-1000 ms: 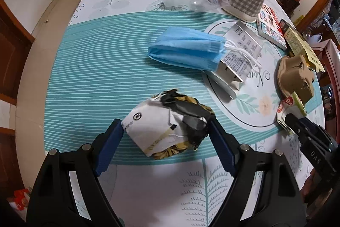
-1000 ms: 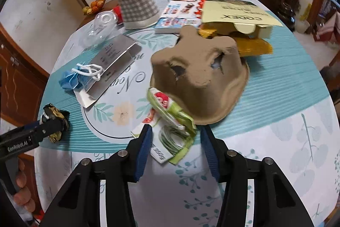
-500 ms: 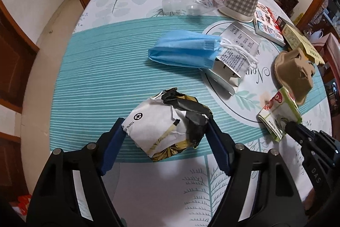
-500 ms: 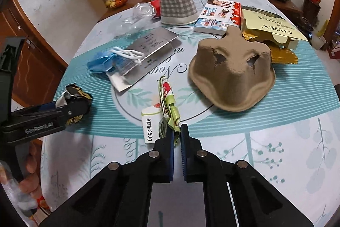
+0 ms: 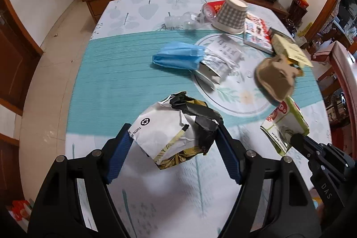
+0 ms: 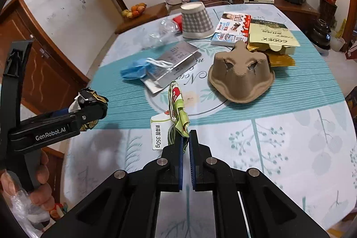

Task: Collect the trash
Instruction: 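Carry wrapper and packet to the black bin and release both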

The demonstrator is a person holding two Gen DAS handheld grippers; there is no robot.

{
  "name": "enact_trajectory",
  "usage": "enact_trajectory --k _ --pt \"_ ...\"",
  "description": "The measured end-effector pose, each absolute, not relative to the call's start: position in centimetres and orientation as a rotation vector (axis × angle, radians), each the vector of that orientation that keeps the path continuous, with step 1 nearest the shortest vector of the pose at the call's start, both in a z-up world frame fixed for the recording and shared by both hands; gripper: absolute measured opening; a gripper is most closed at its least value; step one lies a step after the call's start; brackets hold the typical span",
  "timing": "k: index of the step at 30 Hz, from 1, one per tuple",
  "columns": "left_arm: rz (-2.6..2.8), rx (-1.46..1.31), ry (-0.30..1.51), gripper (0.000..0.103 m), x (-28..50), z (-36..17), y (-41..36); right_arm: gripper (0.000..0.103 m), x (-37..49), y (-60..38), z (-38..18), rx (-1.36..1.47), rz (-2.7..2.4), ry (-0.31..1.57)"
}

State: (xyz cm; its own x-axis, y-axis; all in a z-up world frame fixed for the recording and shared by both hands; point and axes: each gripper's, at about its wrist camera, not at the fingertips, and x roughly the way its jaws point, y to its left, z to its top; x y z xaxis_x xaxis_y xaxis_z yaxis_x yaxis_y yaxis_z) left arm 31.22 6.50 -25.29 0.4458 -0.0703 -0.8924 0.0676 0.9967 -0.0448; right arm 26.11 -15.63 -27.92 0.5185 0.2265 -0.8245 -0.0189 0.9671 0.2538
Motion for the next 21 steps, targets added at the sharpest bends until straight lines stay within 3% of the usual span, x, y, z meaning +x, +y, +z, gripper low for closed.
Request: enact_trajectory --k 11,21 --pt "-0.009 -0.049 1.054 0.072 17.5 -20.2 3.6 0.005 16.1 -16.3 -21.5 0.188 0.311 0.982" --pt "0.106 -0.140 1.105 0.072 4.6 -22.1 1.0 0.005 5.0 -17.0 -21.3 0.036 0.440 1.070"
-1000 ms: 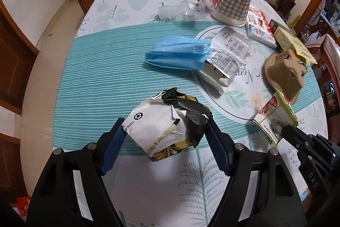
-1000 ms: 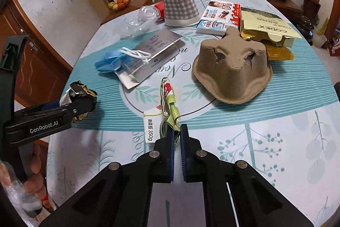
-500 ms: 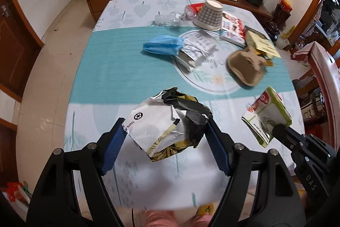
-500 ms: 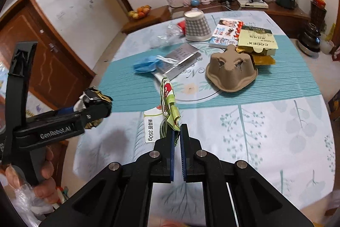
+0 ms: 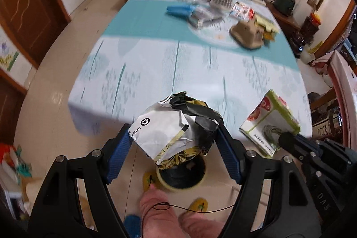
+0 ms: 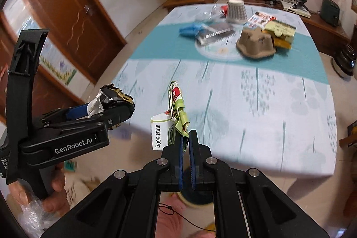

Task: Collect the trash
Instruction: 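Carry wrapper and packet to the black bin and release both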

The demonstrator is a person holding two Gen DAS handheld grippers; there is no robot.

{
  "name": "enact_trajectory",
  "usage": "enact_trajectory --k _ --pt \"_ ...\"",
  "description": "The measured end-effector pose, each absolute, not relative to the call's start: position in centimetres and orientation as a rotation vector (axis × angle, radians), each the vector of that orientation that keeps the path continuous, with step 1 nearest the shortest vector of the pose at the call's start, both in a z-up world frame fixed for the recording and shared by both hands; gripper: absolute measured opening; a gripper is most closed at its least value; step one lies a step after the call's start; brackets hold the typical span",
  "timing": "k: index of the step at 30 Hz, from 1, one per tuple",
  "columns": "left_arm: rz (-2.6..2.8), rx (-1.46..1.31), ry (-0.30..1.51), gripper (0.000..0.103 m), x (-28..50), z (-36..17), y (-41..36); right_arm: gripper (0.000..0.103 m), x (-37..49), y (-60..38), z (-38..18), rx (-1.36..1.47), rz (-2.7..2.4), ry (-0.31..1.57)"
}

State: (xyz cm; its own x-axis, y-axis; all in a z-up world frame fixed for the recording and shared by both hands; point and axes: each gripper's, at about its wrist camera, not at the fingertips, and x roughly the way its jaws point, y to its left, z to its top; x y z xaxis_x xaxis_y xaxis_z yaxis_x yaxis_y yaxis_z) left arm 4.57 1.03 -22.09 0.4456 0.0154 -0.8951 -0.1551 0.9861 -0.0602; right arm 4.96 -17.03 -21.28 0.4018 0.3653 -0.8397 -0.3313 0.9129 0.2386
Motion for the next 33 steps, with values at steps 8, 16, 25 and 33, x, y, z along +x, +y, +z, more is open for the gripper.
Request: enact_trajectory --k 8,16,25,33 --pt "0.117 -0.138 1.206 0.072 -1.8 -27.0 -0.1 0.005 -1.1 -17.8 -25.4 0.020 0.454 1.172" --pt "0.081 -0.119 1.294 0.073 -3.8 -36.5 -0.9 0.005 -4.0 -17.2 -35.5 0.007 0.411 1.313" --pt "0.043 -0.106 1.396 0.074 -3.0 -49.7 -1.1 0.005 -4.1 -17.7 -49.6 0.019 0.315 1.441" --pt "0.029 -0.067 1.424 0.075 -1.1 -57.7 -2.3 0.005 -2.6 -17.6 -59.2 0.003 0.292 1.496"
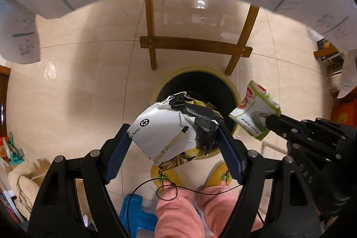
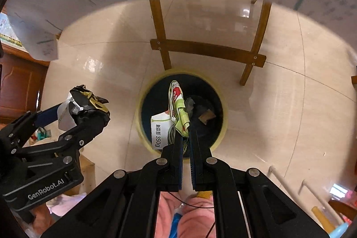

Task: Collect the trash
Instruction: 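Carry wrapper and packet to the black bin and release both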

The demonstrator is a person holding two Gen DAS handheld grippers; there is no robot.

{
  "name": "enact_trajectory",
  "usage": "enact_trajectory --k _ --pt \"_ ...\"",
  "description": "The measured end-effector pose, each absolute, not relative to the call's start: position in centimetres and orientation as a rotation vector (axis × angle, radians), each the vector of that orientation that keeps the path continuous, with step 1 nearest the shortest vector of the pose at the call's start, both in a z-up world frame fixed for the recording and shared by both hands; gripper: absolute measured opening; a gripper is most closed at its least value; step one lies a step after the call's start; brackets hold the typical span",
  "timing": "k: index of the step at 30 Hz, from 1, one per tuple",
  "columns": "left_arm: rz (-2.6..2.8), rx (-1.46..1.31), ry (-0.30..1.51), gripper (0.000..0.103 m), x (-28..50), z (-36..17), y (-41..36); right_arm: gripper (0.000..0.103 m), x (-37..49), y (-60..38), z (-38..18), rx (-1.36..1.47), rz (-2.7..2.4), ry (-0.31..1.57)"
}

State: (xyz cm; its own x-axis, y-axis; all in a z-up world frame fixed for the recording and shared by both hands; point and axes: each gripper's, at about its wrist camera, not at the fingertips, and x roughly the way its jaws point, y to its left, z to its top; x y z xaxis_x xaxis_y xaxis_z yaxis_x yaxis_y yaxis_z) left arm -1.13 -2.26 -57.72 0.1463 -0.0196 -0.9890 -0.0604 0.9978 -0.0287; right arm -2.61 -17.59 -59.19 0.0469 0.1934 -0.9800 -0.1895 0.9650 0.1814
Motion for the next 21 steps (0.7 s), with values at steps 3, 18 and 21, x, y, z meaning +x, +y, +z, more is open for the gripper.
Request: enact_trajectory --k 3,18,21 --pt "0.027 -0.062 1.414 0.077 -0.6 -59.1 -2.4 0.005 -1.6 -17.2 -61.4 -0.002 0.307 1.504" --pt "0.046 -0.045 1.398 0.095 1.4 -60.1 -1.2 0.062 0.4 -19.2 -62.0 0.019 0.275 1.435" --pt "0.045 -0.062 1.395 0.095 1.3 -59.4 -1.0 0.062 0.5 -19.3 -61.4 0.026 0.268 1.427"
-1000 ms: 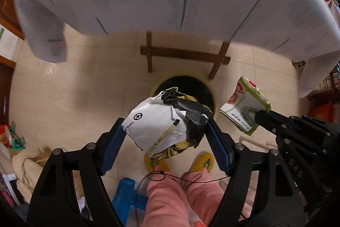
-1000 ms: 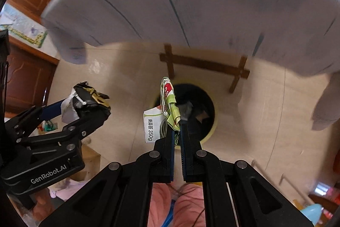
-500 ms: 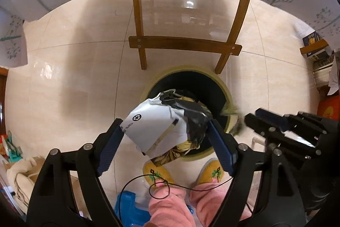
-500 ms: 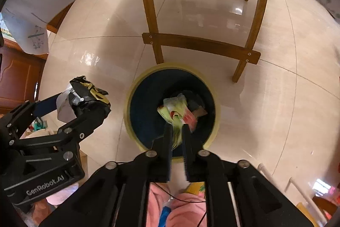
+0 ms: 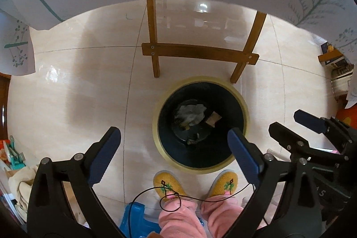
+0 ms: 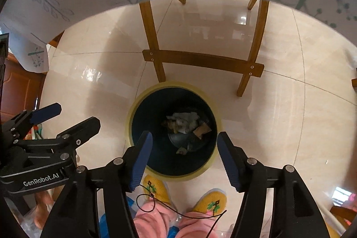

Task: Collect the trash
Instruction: 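Carry wrapper and packet to the black bin and release both, then return both tools to the table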

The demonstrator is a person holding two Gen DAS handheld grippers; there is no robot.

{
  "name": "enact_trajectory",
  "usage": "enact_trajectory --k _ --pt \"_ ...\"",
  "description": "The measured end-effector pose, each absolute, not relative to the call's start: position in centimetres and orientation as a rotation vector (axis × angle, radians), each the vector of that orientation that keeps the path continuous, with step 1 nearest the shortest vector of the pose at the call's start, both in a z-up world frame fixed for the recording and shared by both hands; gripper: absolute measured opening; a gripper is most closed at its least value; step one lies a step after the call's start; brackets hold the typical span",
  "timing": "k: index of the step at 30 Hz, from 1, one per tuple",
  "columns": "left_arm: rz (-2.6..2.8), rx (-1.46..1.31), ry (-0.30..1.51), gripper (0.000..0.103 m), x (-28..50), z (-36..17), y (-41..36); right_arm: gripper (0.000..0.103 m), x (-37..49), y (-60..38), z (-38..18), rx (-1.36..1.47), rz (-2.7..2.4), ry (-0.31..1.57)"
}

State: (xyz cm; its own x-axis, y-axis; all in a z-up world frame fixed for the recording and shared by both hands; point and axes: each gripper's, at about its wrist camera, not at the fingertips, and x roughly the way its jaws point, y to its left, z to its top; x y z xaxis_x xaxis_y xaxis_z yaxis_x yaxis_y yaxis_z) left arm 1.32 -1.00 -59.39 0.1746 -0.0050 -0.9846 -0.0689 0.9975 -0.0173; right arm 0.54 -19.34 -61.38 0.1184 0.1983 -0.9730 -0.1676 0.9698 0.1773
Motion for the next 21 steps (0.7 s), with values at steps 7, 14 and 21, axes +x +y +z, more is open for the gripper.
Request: enact_trajectory --k 7,14,21 --pt "0.043 -0.089 1.383 0.095 0.9 -56.8 -1.1 0.062 0.1 -19.8 -58.8 0.067 0.245 1.416" --pt "0.036 -0.105 1.356 0.095 0.1 -52.2 -1.3 0.062 -1.0 -20.3 -54.4 0.083 0.247 1.410" --pt "0.029 -0.094 1.309 0.095 -0.7 -44.0 -1.7 0.062 -2.6 -20.8 -46.4 0.107 0.266 1.380"
